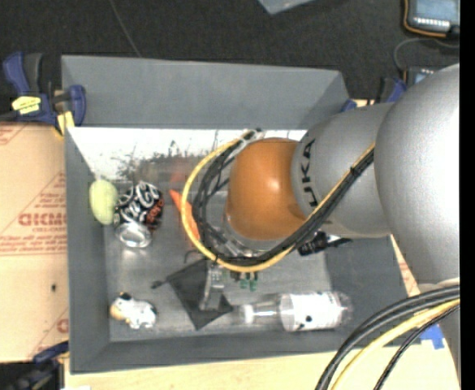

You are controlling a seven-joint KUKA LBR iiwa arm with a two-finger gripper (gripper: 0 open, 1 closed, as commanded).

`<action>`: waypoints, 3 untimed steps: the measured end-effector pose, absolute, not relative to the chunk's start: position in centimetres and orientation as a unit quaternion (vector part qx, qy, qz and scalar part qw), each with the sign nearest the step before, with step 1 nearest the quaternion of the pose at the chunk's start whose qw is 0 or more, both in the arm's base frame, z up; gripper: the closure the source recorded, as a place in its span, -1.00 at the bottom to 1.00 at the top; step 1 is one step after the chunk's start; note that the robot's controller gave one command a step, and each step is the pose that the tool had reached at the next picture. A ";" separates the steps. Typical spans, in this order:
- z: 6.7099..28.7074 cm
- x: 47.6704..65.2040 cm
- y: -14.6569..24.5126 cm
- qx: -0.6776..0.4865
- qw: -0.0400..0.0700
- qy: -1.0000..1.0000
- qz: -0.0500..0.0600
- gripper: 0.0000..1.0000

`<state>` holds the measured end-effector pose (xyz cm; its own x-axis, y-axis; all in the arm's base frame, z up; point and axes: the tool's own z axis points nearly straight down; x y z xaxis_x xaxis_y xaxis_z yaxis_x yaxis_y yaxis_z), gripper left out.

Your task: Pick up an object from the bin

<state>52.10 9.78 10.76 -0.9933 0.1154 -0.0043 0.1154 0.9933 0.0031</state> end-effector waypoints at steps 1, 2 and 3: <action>7.6 54.0 9.8 0.079 0.005 0.997 0.003 -1.00; 7.1 51.7 10.3 0.165 0.003 0.986 0.002 1.00; 7.1 51.7 10.3 0.165 0.003 0.986 0.002 1.00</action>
Offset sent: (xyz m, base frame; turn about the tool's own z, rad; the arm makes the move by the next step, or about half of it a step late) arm -0.0043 0.0063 -0.0376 0.2174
